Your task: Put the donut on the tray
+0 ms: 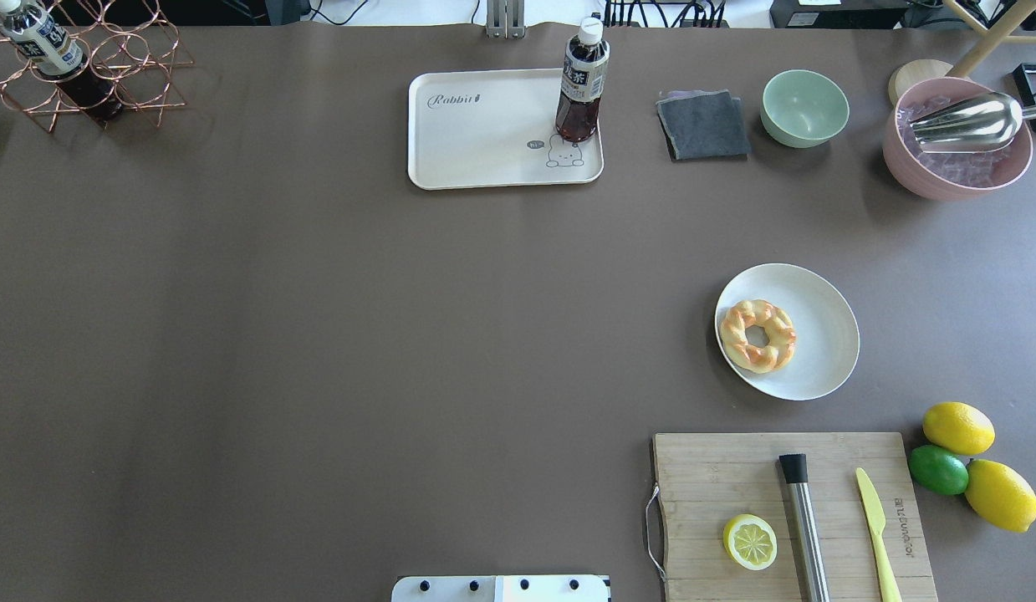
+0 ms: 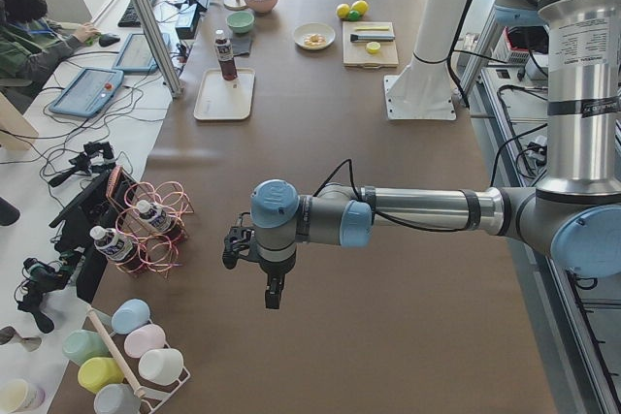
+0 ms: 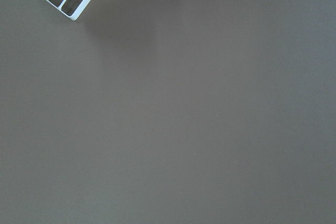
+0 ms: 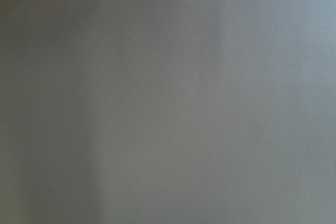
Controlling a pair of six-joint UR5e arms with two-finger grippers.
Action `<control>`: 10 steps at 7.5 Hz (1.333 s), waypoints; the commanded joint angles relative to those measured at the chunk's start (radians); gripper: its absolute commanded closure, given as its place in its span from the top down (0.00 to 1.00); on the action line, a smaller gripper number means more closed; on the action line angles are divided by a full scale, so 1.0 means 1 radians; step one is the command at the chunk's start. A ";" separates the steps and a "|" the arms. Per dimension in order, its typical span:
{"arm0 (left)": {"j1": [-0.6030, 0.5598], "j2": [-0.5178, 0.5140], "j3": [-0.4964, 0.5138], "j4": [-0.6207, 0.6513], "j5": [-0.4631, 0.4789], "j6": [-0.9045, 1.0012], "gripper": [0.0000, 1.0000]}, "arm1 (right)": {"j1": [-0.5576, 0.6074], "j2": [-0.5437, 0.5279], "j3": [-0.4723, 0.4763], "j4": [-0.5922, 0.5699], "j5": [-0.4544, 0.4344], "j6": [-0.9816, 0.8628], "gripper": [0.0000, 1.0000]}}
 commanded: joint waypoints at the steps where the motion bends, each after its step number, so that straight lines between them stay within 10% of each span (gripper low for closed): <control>1: 0.000 0.000 0.002 -0.002 0.006 0.002 0.99 | 0.000 0.001 -0.001 0.000 0.000 -0.001 1.00; 10: 0.000 -0.014 0.003 -0.047 0.006 -0.002 0.99 | -0.005 0.001 0.005 0.000 0.031 -0.002 1.00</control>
